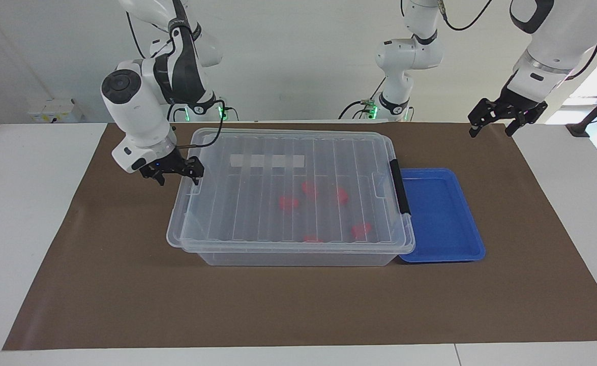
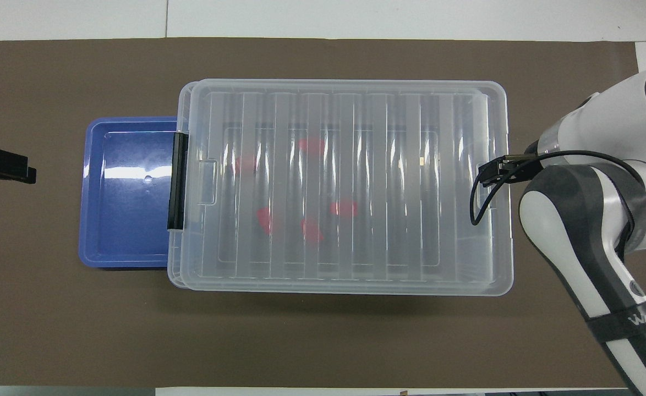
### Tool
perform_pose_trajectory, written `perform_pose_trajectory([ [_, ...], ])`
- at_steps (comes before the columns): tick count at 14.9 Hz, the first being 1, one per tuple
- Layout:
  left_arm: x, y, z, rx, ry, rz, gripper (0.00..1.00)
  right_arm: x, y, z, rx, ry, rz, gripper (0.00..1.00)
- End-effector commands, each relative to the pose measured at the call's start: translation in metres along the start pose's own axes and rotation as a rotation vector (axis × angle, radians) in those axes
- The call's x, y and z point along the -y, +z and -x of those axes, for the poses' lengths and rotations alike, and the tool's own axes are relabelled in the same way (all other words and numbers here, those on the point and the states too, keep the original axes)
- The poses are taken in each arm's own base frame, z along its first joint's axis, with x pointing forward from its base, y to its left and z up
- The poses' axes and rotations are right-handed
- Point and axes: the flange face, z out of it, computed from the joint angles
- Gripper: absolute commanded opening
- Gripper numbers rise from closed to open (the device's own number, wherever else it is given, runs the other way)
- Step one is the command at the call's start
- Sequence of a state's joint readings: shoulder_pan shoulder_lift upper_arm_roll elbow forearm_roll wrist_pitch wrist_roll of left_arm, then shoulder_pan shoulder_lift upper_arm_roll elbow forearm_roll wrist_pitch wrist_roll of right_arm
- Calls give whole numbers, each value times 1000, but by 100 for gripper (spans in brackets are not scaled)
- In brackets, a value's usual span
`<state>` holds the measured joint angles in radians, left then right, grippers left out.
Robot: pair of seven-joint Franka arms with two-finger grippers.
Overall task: Place red block in blue tray from box
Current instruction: 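Reach the right gripper to the clear lid's edge and grip it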
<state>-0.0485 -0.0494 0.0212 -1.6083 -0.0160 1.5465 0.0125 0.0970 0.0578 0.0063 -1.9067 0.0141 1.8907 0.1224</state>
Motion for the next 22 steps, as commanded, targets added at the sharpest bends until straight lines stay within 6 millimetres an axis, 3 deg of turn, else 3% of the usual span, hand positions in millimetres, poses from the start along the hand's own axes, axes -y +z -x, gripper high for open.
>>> perform_pose_trajectory([
  [1, -13, -2, 7, -7, 11, -13, 100, -8, 3, 10, -11, -4, -2, 100],
  [4, -13, -1, 7, -6, 21, -13, 100, -22, 3, 8, -10, -18, 3, 100],
  [8, -10, -1, 7, -7, 17, -13, 100, -27, 4, 7, -12, -18, 7, 100],
  [15, -14, 4, 5, -23, 17, -13, 100, -67, 3, 4, -23, -44, 18, 100],
  [22, -55, 14, 6, -30, 61, -12, 100, -83, 2, 3, -23, -43, 43, 100],
])
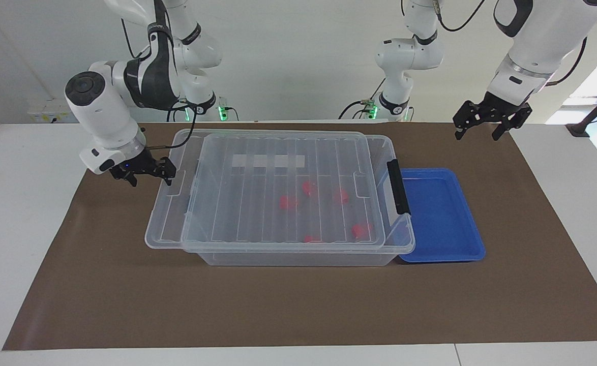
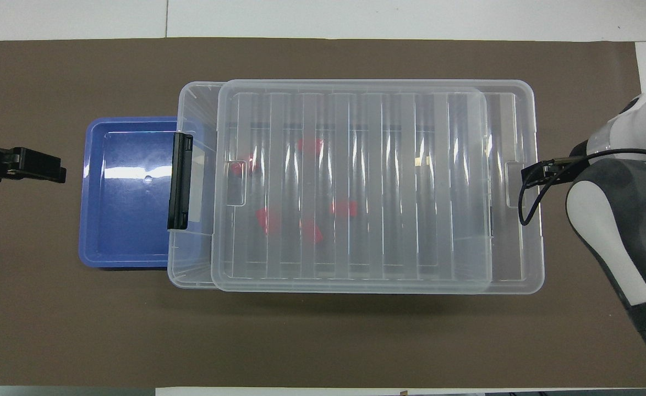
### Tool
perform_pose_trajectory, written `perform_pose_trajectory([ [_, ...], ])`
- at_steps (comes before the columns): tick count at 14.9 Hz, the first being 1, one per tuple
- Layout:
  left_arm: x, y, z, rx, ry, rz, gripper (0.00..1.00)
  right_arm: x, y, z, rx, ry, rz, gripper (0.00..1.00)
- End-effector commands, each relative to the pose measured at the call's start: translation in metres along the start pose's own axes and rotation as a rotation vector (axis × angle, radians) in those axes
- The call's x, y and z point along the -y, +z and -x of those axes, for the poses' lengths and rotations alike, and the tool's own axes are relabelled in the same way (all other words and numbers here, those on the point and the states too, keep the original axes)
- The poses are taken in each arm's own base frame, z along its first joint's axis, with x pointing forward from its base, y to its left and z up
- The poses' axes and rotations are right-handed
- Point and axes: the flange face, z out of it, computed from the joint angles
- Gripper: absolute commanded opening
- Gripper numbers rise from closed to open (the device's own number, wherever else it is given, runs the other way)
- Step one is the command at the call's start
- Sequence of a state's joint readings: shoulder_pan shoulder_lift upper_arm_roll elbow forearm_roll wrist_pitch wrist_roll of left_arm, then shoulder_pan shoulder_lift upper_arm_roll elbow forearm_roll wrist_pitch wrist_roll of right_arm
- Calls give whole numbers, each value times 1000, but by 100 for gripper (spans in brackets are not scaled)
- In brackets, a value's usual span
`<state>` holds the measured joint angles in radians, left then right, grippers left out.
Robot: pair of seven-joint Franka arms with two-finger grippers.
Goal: Place red block in blue tray from box
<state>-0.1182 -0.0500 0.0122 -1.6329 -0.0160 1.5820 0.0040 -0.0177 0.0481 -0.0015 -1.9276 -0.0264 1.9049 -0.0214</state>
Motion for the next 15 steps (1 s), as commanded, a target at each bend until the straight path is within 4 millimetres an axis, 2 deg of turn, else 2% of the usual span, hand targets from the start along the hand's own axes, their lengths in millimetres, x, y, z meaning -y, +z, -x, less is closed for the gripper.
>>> perform_pose_trajectory([
  [1, -20, 8, 7, -17, -9, -11, 100, -15, 0, 5, -19, -8, 14, 100],
  [4, -42, 19, 9, -34, -24, -9, 100, -42, 0, 6, -20, -30, 12, 100],
  [6, -49, 25, 11, -33, -33, -8, 100, -48, 1, 7, -20, -24, 12, 100],
  [9, -83, 42, 13, -35, -53, -5, 100, -57, 1, 8, -19, -21, 12, 100],
  [12, -122, 66, 16, -62, -70, 5, 100, -76, 0, 9, -19, -45, 25, 100],
  [15, -152, 90, 25, -64, -81, 10, 100, -81, 0, 10, -18, -59, 25, 100],
])
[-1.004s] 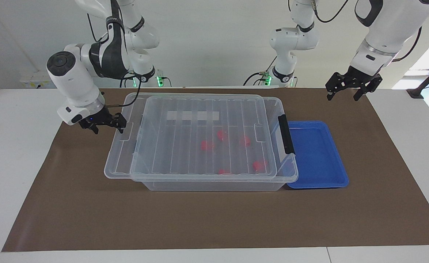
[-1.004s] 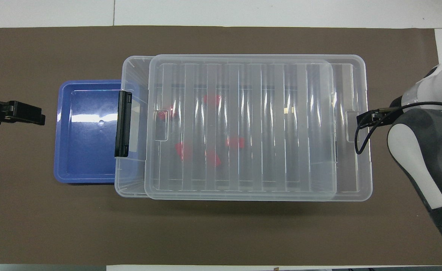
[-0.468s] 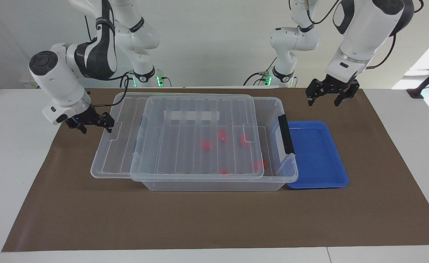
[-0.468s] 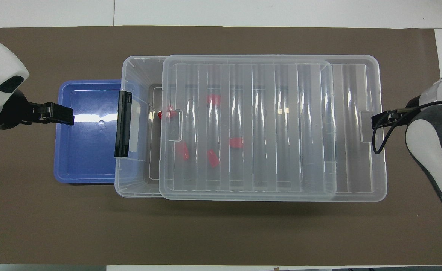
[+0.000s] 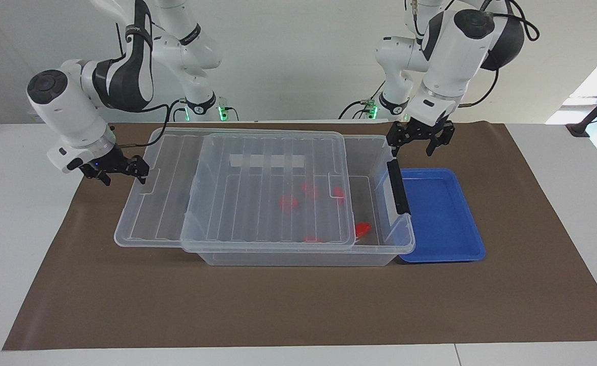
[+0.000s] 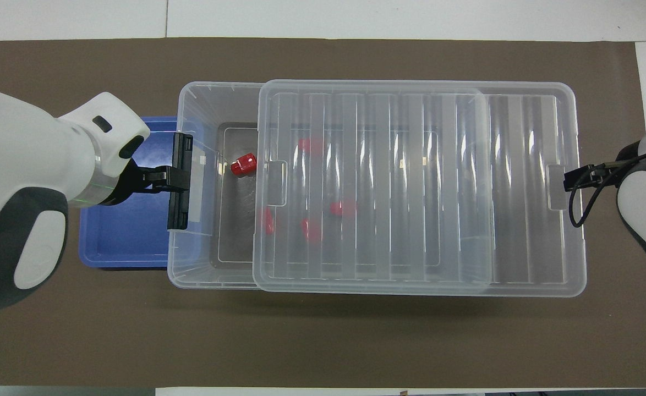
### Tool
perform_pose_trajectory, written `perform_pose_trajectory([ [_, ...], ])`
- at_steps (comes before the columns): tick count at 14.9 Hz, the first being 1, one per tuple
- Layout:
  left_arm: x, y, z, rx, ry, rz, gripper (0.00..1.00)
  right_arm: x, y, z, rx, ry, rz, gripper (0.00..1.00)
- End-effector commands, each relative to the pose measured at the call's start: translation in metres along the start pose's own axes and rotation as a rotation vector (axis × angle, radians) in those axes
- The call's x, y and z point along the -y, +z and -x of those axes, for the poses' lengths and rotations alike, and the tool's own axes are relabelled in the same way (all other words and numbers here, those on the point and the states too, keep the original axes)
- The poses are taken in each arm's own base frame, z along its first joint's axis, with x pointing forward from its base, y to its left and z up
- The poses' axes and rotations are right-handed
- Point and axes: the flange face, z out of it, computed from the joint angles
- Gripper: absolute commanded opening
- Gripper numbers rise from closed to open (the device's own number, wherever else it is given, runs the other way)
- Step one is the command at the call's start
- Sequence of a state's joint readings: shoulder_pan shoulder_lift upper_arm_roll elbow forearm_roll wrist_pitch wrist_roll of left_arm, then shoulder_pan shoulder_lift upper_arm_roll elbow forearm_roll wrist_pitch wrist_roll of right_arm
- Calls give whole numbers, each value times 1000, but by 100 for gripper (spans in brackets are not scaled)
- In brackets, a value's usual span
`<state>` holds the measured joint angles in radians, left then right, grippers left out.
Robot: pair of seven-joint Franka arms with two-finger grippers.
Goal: Place red block in blue tray from box
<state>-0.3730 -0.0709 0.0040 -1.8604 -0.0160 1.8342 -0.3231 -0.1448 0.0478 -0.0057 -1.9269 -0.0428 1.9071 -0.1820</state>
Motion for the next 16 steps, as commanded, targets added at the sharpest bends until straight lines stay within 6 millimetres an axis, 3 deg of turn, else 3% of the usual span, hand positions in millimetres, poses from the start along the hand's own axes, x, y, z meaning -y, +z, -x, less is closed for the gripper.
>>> perform_pose_trajectory([
  [1, -16, 20, 15, -29, -19, 3, 100, -11, -1, 4, -19, -18, 20, 100],
  [6, -59, 65, 20, -25, -51, 5, 100, -32, -1, 7, -30, -47, 22, 100],
  [8, -65, 88, 13, -29, -75, 7, 100, -41, -4, 8, -35, -55, 23, 100],
  [12, -87, 126, 17, -12, -83, -1, 100, -50, -4, 10, -36, -65, 22, 100],
  [16, -96, 159, 29, -22, -106, 7, 100, -59, -3, 13, -35, -70, 21, 100],
])
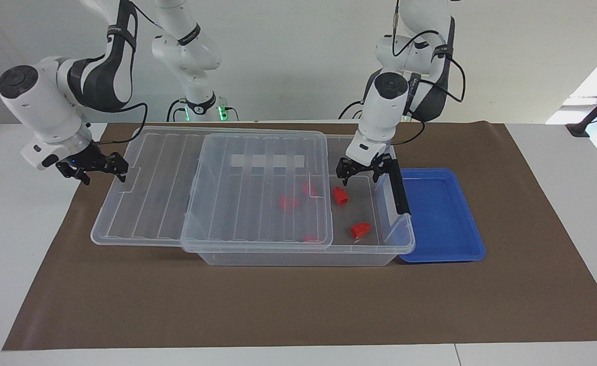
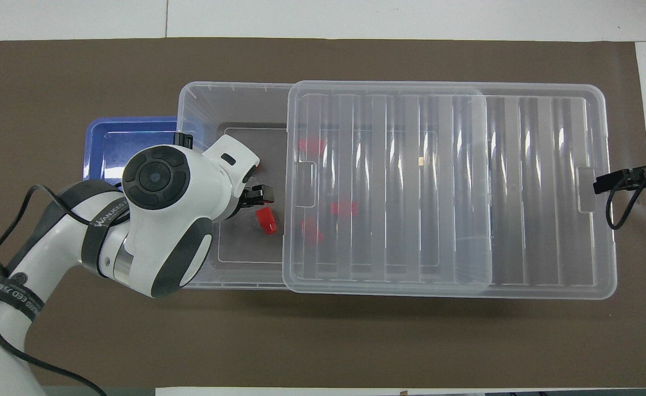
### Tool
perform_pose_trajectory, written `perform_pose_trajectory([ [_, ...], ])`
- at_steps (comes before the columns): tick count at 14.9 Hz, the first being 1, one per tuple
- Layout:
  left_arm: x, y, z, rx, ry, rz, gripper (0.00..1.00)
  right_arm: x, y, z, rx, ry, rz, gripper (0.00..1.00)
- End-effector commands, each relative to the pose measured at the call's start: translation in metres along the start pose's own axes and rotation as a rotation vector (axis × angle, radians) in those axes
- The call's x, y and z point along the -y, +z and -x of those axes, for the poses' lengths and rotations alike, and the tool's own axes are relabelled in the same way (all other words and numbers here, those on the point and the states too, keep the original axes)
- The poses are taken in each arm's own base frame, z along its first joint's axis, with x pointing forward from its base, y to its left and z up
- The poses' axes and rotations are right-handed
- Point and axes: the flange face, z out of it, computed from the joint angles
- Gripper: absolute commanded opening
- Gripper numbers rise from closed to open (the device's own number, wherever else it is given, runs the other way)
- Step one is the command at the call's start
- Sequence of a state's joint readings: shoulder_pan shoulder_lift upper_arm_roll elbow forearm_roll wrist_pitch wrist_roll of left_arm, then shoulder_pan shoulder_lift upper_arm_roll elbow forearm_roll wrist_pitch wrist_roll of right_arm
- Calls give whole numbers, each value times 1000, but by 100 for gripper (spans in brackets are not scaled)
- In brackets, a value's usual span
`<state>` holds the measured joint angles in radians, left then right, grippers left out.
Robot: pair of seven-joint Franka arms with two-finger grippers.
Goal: Place red block in blue tray from box
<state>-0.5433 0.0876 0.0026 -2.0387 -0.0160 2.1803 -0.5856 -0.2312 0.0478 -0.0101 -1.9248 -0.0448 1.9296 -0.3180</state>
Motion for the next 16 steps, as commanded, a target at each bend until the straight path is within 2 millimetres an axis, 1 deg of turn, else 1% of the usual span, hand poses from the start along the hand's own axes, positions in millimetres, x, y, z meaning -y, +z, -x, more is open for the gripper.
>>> perform_pose_trajectory([
  [1, -1, 25, 13, -18, -14, 0, 100, -14, -2, 5, -12, -17, 19, 100],
  [2, -9, 36, 17, -24, -24, 5, 100, -15, -2, 6, -13, -19, 18, 100],
  [4, -10, 48, 20, -43, -53, 20, 100, -19, -3, 7, -14, -31, 19, 100],
  [5, -9, 55, 21, -48, -55, 24, 97, -19, -3, 7, -14, -31, 19, 100],
  [7, -13, 74, 21, -45, -49, 21, 95, -19, -4, 7, -16, -31, 19, 100],
  [9, -20, 84, 27, -32, -50, 15, 95, -19, -3, 6, -16, -31, 19, 100],
  [11, -23, 84, 30, -31, -73, 13, 95, -20, -5, 6, -17, -32, 21, 100],
  [12, -23, 84, 30, -31, -76, 14, 82, -22, -5, 7, -16, -36, 21, 100],
  [13, -22, 85, 30, -29, -81, 13, 52, -25, -5, 8, -17, -36, 20, 100],
  [14, -22, 85, 31, -29, -99, 12, 7, -25, -5, 8, -16, -36, 21, 100],
  [15, -22, 86, 32, -25, -136, 10, 0, -25, -4, 8, -15, -37, 19, 100],
  [16, -22, 85, 32, -25, -141, 10, 0, -25, -4, 8, -15, -36, 19, 100],
])
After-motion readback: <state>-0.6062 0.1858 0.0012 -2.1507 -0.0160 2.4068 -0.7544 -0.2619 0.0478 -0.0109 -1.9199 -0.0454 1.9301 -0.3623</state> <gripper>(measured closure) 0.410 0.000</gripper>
